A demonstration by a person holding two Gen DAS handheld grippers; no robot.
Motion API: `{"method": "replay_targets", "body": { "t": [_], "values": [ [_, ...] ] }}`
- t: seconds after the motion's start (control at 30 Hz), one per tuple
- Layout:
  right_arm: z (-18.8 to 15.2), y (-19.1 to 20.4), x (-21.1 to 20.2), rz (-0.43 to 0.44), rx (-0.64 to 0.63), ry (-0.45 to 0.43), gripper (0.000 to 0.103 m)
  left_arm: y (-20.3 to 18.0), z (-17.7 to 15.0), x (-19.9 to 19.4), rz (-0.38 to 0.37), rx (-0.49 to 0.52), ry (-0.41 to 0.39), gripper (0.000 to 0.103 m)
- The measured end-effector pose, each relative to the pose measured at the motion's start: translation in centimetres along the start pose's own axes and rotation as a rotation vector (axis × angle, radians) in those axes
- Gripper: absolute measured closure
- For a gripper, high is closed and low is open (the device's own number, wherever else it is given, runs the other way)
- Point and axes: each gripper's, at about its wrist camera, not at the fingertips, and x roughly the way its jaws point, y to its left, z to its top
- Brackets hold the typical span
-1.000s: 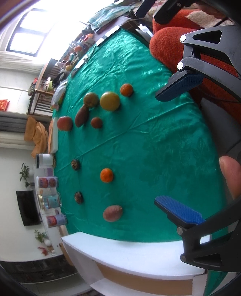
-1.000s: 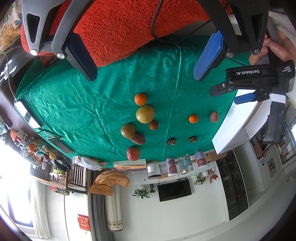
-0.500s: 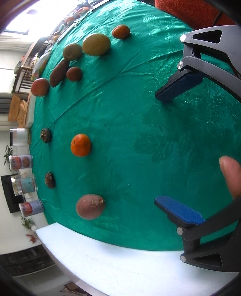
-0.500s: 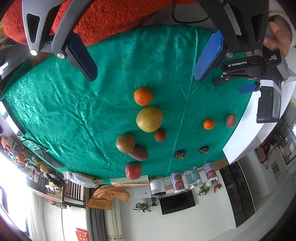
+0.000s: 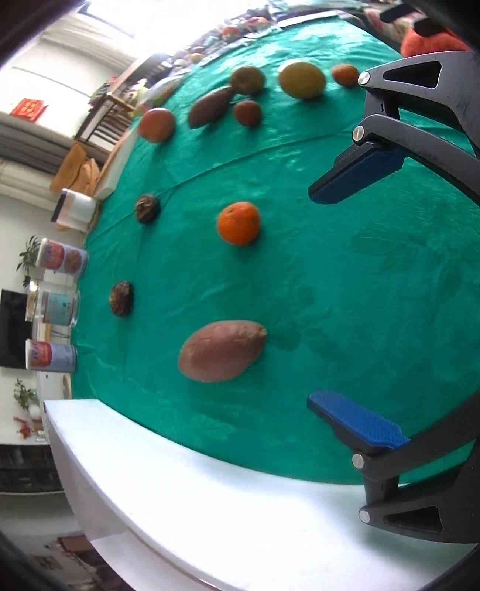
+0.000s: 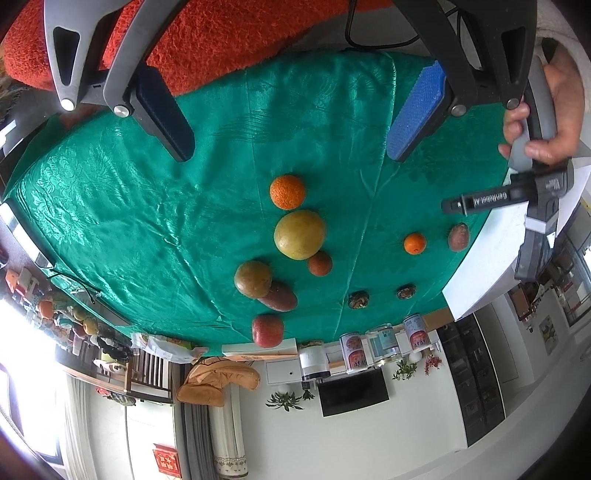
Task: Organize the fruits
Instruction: 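Grasp the reddish sweet potato with the left tool while the right tool grasps a tangerine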
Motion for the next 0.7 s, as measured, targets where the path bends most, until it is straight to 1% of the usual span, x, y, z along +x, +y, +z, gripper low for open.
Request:
{"method": "replay_targets", "body": {
  "t": [0.03, 0.1, 0.2, 0.23, 0.27, 0.3, 0.33, 0.37, 0.4, 0.47, 0.53, 0.57, 0.63, 0.67, 0.7],
  "values": [
    [0.0, 0.0, 0.0, 0.001, -0.001, -0.001, 0.0, 0.4, 1.1, 0.2, -0.01, -0.031, -0.012, 0.002],
    [0.0, 0.0, 0.0, 0.0, -0.002, -0.003, 0.0, 1.1, 2.8, 1.0, 0.0, -0.064, -0.023, 0.003],
    [-0.1, 0.0, -0.3, -0.002, -0.001, -0.012, 0.0, 1.8, 4.2, 2.7, 0.035, -0.09, 0.002, 0.004],
    [-0.2, -0.1, -0.4, -0.001, 0.001, -0.015, 0.0, 1.9, 4.4, 3.3, 0.047, -0.097, 0.017, 0.009],
    [-0.2, -0.2, -0.4, 0.001, 0.005, -0.016, 0.0, 2.2, 4.5, 3.8, 0.058, -0.102, 0.032, 0.019],
    [-0.2, -0.3, -0.5, 0.003, 0.011, -0.016, 0.0, 2.5, 4.7, 4.4, 0.069, -0.105, 0.055, 0.044],
    [-0.2, -0.4, -0.4, 0.007, 0.017, -0.015, 0.0, 2.5, 4.9, 4.3, 0.091, -0.087, 0.027, 0.05],
    [-0.2, -0.5, -0.4, 0.013, 0.026, -0.012, 0.0, 2.5, 4.9, 4.4, 0.094, -0.079, 0.035, 0.055],
    [-0.2, -0.7, -0.3, 0.022, 0.037, -0.007, 0.0, 2.7, 4.9, 4.4, 0.079, -0.076, 0.042, 0.061],
    [0.1, -1.6, 0.1, 0.073, 0.07, 0.023, 0.0, 2.7, 4.4, 4.1, 0.075, -0.057, 0.041, 0.061],
    [0.8, -3.0, 1.0, 0.135, 0.118, 0.071, 0.0, 2.4, 3.5, 3.4, 0.043, -0.027, 0.05, 0.061],
    [1.3, -3.7, 1.8, 0.147, 0.129, 0.11, 0.0, 2.1, 2.8, 2.9, 0.02, -0.004, 0.057, 0.061],
    [2.4, -4.1, 4.0, 0.145, 0.09, 0.228, 0.001, 1.0, 1.4, 2.2, -0.039, 0.056, 0.078, 0.061],
    [2.8, -3.9, 5.1, 0.144, 0.054, 0.278, 0.004, 0.4, 0.7, 1.9, -0.069, 0.088, 0.093, 0.061],
    [3.1, -3.6, 6.2, 0.154, 0.028, 0.31, 0.013, -0.3, -0.1, 1.6, -0.095, 0.12, 0.108, 0.061]
  ]
}}
